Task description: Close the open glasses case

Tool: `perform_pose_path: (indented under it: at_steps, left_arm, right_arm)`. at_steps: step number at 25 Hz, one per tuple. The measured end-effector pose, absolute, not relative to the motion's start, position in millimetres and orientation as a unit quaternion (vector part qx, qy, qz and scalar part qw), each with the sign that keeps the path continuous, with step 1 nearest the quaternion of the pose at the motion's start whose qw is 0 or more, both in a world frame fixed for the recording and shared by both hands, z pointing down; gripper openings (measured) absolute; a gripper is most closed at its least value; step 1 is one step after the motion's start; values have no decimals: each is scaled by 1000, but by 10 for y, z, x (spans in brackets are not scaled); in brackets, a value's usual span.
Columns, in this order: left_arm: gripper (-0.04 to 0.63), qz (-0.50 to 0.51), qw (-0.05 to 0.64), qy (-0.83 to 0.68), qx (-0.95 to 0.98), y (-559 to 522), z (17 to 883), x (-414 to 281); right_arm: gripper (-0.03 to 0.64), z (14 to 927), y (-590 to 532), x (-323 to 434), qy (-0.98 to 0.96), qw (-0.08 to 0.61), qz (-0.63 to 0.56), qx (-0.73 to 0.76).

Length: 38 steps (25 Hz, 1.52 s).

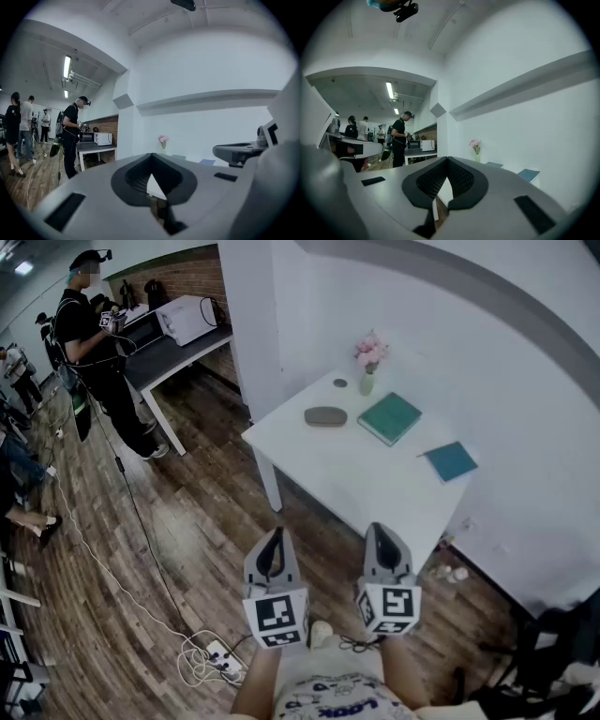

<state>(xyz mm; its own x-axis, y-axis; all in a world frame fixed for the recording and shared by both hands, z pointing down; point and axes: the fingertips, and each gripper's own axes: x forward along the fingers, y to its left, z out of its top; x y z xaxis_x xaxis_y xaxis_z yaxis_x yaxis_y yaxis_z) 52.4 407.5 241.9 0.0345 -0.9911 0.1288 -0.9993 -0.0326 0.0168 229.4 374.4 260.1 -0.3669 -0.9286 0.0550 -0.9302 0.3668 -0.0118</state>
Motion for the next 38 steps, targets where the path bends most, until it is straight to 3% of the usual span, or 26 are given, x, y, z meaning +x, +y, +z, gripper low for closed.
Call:
perform_pose_path:
  at_steps: [23, 38]
  left_arm:
    - [0, 72, 61, -702, 706, 3552, 2735, 424]
    - [0, 90, 76, -658, 744, 1876, 2983, -36]
  right_arm:
    - [2, 2947, 3113, 2220, -825, 51, 43, 561]
    - [2, 3176, 1622, 1771, -794, 80, 67, 599]
